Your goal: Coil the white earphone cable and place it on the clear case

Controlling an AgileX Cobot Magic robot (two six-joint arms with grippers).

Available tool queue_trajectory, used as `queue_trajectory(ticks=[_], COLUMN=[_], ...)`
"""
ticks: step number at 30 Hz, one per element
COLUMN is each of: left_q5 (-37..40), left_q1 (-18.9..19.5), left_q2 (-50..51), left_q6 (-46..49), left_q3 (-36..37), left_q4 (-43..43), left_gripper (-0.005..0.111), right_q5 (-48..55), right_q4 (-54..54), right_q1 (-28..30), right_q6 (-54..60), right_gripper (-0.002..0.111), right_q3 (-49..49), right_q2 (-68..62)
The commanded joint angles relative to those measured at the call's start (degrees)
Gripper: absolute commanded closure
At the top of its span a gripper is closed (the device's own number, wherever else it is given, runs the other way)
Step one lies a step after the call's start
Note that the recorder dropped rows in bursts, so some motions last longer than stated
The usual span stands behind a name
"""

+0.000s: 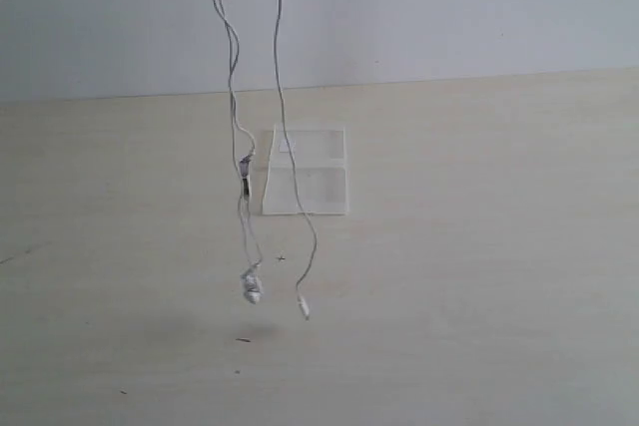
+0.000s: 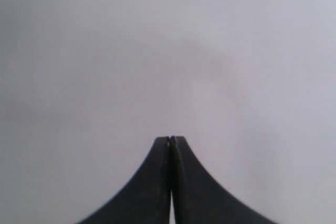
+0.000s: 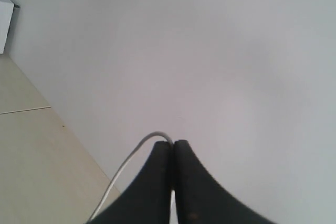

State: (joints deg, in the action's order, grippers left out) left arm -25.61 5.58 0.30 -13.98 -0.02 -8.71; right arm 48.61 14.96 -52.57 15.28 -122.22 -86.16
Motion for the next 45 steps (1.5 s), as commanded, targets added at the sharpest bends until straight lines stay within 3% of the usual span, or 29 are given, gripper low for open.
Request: queue_trajectory(ticks=[1,4,7,9,12,15,22,30,33,40,42,45], left_q5=[-2.6,-2.6,-2.6,-2.4,-1.9,-2.2,-21.6,-29.6,-31.5,-33.7,-33.6,-33.1], left_q1=[0.1,0.1,0.1,0.1,0.1,0.1,0.1,0.1,0.1,-3.6,-5.5,-8.5], left_q2=[-0.3,-0.3,-0.3,-0.3,2.2,12.5,44.4,64.4,69.4,75.0,75.6,76.2], left_q6=[-10.3,-19.2,-31.5,-37.6,-38.4,-45.3,-46.8,-46.3,-46.3,-46.2,-46.2,-46.2], left_q3=[0.0,0.0,0.0,0.0,0.0,-1.4,-13.0,-17.2,-18.4,-22.2,-23.3,-25.0], left_q4=[-0.2,-2.4,-16.3,-21.0,-23.9,-32.2,-53.4,-55.7,-56.2,-55.1,-54.1,-53.7], left_gripper=[0.107,0.107,0.107,0.107,0.107,0.107,0.107,0.105,0.093,0.043,0.036,0.035], right_q5=[0.1,0.1,0.1,0.1,0.4,-2.5,-4.4,-2.1,-1.6,-1.9,-2.0,-2.1], right_q4=[0.6,1.1,5.5,8.6,8.6,5.8,5.0,4.9,5.2,5.2,5.2,5.5], right_q1=[0.0,0.0,0.0,0.0,0.0,0.0,0.0,0.0,0.0,0.0,0.0,0.0], right_q6=[-0.4,-0.4,-5.4,-9.2,-9.4,-11.8,-14.4,-15.7,-15.7,-15.7,-15.7,-15.7], right_gripper=[0.108,0.108,0.108,0.108,0.108,0.108,0.108,0.108,0.108,0.108,0.108,0.108], right_q3=[-0.5,-0.5,-0.5,-0.5,-0.5,-0.5,-0.6,-2.2,-3.1,-3.5,-3.5,-3.5], right_q2=[0.3,0.3,0.3,0.3,0.3,-0.3,-2.7,-2.7,-2.7,-2.9,-3.4,-4.0])
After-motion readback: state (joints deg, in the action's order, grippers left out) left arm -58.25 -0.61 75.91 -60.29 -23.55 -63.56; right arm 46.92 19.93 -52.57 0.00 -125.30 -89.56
